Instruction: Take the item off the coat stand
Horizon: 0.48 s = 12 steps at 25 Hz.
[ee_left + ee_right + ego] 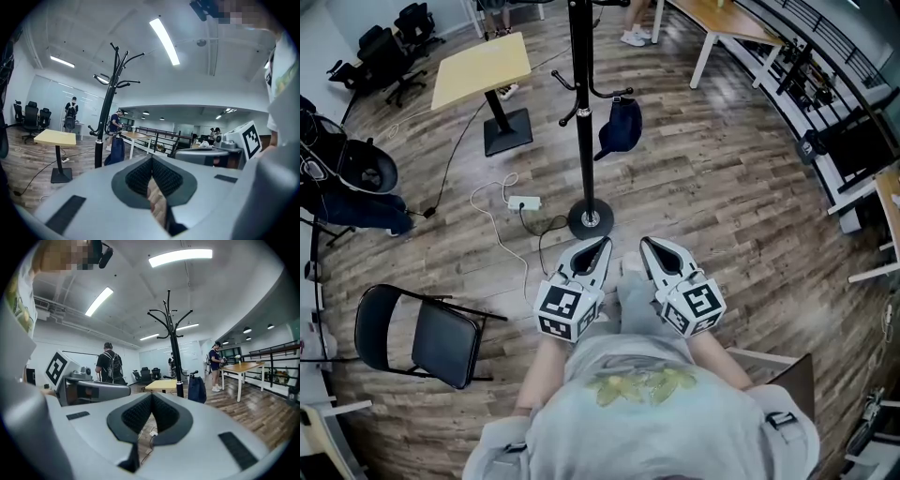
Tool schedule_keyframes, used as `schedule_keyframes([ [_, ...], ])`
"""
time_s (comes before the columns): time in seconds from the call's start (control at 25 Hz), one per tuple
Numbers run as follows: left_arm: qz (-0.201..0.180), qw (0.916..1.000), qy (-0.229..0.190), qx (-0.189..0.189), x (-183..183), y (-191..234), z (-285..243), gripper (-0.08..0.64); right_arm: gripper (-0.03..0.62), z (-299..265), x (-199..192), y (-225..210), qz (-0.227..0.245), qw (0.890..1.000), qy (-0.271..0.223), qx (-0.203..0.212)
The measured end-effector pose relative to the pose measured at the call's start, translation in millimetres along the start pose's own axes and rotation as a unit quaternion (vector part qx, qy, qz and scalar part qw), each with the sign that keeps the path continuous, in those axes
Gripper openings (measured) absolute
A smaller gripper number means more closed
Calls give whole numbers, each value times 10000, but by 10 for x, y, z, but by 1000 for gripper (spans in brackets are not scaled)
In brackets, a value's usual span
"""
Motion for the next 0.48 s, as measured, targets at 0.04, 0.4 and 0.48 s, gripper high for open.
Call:
schedule_keyframes([
  [0.04, -2, 10000, 13, -24, 7, 9, -9, 14, 6, -14, 4, 0, -5, 10000, 5, 6],
  [0.4, -78, 9999, 124, -69, 23, 155, -166, 14, 6, -127, -23, -123, -83, 9999, 12, -67],
  [0.48, -70, 9998, 164, -62, 30, 209, -209, 14, 6, -185, -18, -178, -118, 9999, 16, -86],
])
Point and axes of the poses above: the fingertips, and each gripper's own axes: z backward along the fingers, y to its left, x out of its top, the point moved 10 cm from there along z, backward along the fingers, and after that the axes turned 11 degrees about -x, right-handed, at the moved point
